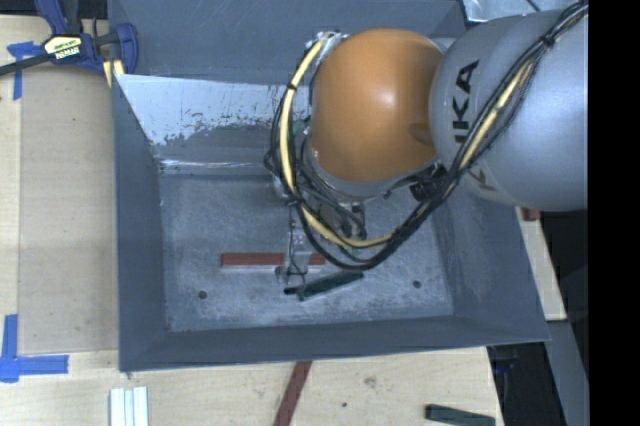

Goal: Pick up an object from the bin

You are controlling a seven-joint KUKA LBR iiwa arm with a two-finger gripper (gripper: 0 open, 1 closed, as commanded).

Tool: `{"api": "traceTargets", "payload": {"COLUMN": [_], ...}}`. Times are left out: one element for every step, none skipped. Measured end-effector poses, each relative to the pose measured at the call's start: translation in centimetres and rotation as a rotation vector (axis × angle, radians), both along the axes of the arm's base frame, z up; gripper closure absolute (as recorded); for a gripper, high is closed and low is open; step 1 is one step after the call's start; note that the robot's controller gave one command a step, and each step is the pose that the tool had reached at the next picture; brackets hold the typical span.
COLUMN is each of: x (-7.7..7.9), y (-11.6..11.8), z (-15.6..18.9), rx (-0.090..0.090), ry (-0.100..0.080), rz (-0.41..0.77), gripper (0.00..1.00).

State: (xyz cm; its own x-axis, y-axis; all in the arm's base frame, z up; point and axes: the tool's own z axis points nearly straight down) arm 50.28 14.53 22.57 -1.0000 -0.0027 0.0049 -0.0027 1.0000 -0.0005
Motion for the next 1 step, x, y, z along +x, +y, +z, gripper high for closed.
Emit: {"api": "traceTargets", "payload": {"x": [0.17], "y": [-0.05], "z": [0.38], "rx": [0.002], "ry": [-0.008], "rz": [-0.002], "gripper": [0.0]}}
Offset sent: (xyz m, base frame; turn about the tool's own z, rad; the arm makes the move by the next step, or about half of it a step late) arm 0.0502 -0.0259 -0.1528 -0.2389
